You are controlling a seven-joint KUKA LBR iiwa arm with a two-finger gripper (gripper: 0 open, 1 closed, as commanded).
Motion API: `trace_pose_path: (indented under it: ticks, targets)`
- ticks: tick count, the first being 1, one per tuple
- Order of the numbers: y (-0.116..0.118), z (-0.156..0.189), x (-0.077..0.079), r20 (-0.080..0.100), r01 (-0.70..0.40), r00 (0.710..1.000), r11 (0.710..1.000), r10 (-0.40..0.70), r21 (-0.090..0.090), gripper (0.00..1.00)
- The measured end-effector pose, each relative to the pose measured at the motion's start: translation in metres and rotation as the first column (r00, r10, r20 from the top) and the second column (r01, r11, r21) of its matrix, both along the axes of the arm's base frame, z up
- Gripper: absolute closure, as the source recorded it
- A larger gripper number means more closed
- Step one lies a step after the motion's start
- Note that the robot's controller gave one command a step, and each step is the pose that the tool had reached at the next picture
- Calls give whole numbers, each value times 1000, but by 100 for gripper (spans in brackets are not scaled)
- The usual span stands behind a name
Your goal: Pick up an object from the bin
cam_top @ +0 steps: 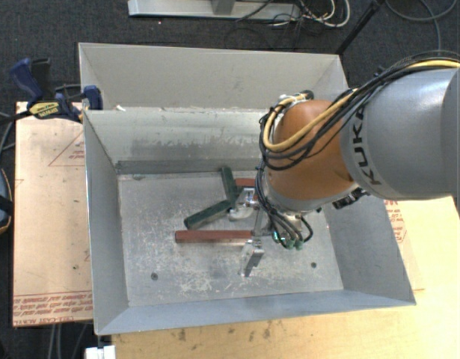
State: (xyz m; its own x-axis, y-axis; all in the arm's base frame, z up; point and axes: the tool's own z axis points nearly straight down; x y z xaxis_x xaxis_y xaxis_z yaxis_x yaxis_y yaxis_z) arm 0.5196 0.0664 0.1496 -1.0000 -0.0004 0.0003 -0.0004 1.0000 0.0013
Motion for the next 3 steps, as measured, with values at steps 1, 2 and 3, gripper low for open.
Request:
trace_pose_path:
  ticks: [1, 2, 3]
  targets:
    - [-4, -71, 36, 22, -94, 995, 996, 94, 2, 100]
    - [-4, -71, 36, 22, -94, 995, 996, 94, 2, 100]
    - [2, 69, 29, 3, -30, 1000, 1000, 30, 0, 100]
